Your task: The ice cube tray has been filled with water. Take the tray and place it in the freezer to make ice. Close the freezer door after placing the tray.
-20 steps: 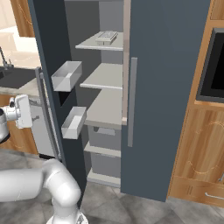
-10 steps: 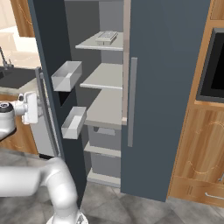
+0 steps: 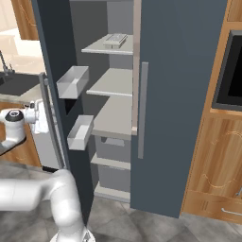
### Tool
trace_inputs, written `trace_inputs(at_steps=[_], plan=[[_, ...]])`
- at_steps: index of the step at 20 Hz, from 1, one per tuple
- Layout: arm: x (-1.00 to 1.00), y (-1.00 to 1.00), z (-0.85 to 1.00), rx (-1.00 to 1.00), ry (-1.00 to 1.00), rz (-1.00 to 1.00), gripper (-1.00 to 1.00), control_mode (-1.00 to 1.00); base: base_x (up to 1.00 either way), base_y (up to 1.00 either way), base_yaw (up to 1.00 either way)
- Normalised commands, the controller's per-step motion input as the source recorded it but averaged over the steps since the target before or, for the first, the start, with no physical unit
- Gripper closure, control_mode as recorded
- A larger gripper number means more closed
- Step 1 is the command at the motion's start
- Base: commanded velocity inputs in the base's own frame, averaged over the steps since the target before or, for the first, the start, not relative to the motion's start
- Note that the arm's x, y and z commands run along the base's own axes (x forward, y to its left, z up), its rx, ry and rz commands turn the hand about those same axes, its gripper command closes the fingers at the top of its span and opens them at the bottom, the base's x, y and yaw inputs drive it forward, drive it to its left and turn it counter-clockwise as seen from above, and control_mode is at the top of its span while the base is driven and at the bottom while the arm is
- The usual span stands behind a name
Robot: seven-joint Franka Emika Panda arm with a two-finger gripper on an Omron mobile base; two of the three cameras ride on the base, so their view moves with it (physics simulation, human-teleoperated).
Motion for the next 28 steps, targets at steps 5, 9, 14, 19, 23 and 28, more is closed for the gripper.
trace_inputs(at_steps=[5, 9, 14, 19, 23, 28], plan=[[0.01, -0.68, -0.23, -0.02, 0.02, -0.01, -1.0, -1.0, 0.0, 0.0, 0.0], [0.02, -0.79, -0.14, 0.0, 0.0, -0.01, -1.0, -1.0, 0.0, 0.0, 0.0], [0.16, -0.83, -0.03, 0.0, 0.0, 0.0, -1.0, -1.0, 0.0, 0.0, 0.0], [0.22, -0.87, 0.0, 0.0, 0.0, 0.01, -1.0, -1.0, 0.0, 0.0, 0.0], [0.33, -0.76, 0.0, 0.0, 0.02, 0.06, -1.0, -1.0, 0.0, 0.0, 0.0], [0.46, -0.68, 0.0, 0.02, 0.04, 0.14, -1.0, -1.0, 0.0, 0.0, 0.0]])
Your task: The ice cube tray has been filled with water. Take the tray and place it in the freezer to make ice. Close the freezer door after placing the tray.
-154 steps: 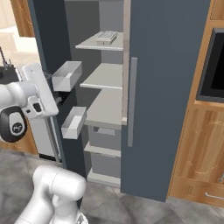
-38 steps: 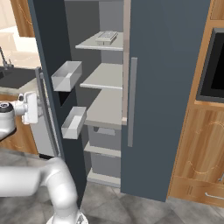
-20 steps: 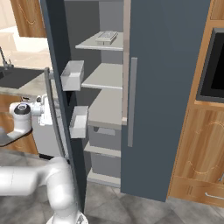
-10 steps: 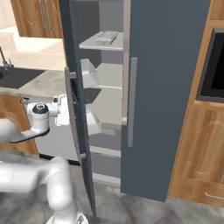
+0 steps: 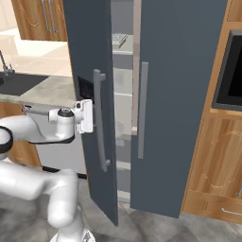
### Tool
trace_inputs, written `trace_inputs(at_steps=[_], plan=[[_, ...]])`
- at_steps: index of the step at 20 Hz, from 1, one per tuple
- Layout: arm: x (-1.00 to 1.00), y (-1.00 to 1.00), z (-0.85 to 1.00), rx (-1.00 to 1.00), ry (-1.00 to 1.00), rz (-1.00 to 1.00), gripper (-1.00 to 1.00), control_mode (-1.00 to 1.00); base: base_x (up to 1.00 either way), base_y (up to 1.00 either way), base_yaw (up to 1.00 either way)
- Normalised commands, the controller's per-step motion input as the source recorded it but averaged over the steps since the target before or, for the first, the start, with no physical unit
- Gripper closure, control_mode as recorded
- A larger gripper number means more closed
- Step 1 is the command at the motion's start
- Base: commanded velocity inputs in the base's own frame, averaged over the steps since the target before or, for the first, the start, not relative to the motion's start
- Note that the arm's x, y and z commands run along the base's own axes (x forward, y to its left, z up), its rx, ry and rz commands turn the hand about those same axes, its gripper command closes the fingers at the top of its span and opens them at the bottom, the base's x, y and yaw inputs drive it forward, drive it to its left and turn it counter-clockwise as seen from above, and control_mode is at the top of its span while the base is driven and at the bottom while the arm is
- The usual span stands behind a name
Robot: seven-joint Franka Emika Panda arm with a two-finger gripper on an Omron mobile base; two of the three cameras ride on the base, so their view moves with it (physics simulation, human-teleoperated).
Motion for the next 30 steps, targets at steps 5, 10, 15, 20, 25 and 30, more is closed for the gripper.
trace_inputs(at_steps=[5, 10, 15, 20, 25, 30], plan=[[0.66, -0.63, 0.0, 0.02, 0.09, 0.21, -1.0, -1.0, 0.0, 0.0, 0.0], [0.77, -0.64, 0.0, 0.04, 0.1, 0.3, -1.0, -1.0, 0.0, 0.0, 0.0], [0.83, -0.73, 0.0, 0.08, 0.11, 0.41, -1.0, -1.0, 0.0, 0.0, 0.0], [1.0, -0.42, 0.0, 0.07, 0.22, 0.47, -1.0, -1.0, 0.0, 0.0, 0.0], [0.99, -0.17, 0.0, 0.03, 0.35, 0.44, -1.0, -1.0, 0.0, 0.0, 0.0], [0.27, 0.0, 0.0, -0.01, 0.28, 0.23, -1.0, -1.0, 0.0, 0.0, 0.0]])
